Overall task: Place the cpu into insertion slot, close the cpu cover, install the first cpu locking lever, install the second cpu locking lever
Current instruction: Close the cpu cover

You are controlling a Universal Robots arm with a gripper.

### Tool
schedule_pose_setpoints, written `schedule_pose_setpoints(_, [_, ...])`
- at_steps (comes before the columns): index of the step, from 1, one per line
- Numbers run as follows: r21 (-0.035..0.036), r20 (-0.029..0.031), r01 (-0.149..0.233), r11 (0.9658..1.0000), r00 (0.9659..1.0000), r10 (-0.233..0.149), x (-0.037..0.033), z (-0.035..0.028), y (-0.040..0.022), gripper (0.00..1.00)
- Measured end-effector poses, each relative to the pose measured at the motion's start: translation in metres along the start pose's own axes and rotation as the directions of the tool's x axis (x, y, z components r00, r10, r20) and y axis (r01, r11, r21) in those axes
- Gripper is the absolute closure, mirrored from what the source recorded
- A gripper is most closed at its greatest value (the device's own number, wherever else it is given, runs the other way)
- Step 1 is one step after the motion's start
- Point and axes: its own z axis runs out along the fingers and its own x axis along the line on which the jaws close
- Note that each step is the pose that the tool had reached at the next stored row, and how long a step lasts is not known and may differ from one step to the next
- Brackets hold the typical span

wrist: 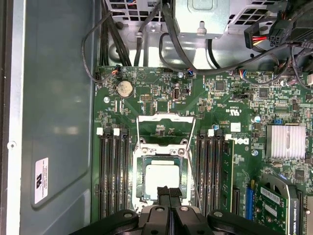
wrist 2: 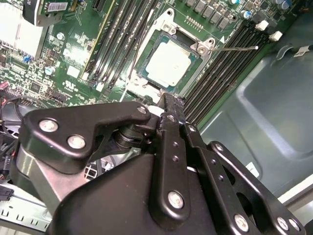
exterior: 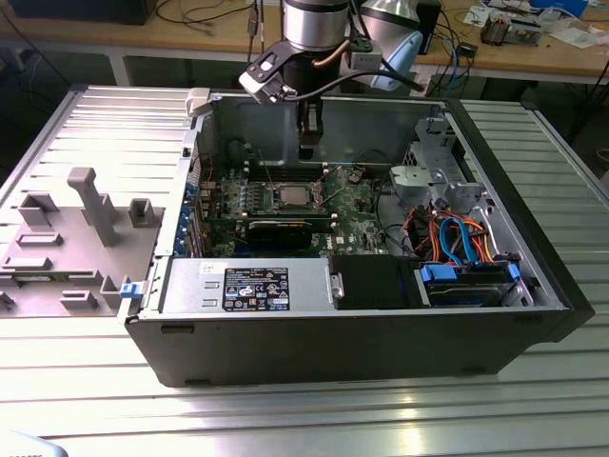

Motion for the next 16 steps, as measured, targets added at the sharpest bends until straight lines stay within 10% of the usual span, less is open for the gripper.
schedule_pose_setpoints(16, [0.0005,0.0022,0.0,1.0,1.0,0.0,-0.0004,0.0008,0.0125,0.89])
